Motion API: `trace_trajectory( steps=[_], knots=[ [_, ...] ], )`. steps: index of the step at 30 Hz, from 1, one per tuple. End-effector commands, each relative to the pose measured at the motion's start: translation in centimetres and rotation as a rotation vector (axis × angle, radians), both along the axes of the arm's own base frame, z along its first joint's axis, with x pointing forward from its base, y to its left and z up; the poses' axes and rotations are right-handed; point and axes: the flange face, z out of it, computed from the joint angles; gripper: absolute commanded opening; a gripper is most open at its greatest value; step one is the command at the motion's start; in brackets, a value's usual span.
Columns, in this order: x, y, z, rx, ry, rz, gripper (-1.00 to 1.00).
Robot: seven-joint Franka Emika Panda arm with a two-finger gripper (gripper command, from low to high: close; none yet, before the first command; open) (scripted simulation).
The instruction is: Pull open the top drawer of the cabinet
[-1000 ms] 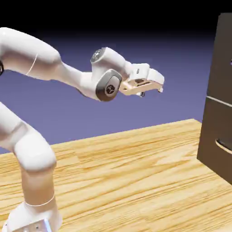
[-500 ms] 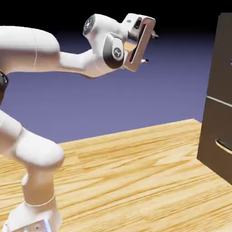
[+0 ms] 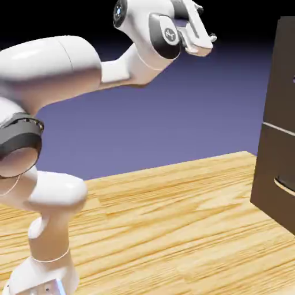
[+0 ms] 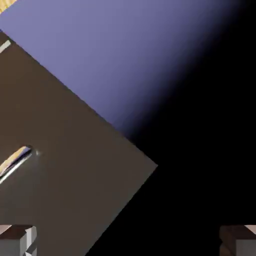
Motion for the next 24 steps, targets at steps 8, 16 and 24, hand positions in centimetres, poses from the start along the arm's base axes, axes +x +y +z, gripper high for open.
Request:
trace_trajectory(
  steps=[8, 16, 24],
  knots=[
    [3.6, -3.8, 0.4, -0.409, -0.164, -0.027, 0.0],
    [9.0, -6.8, -1.6, -0.837, -0.266, -0.08, 0.0],
    [15.6, -8.2, -5.9, -1.297, -0.309, -0.12, 0.0]
  ],
)
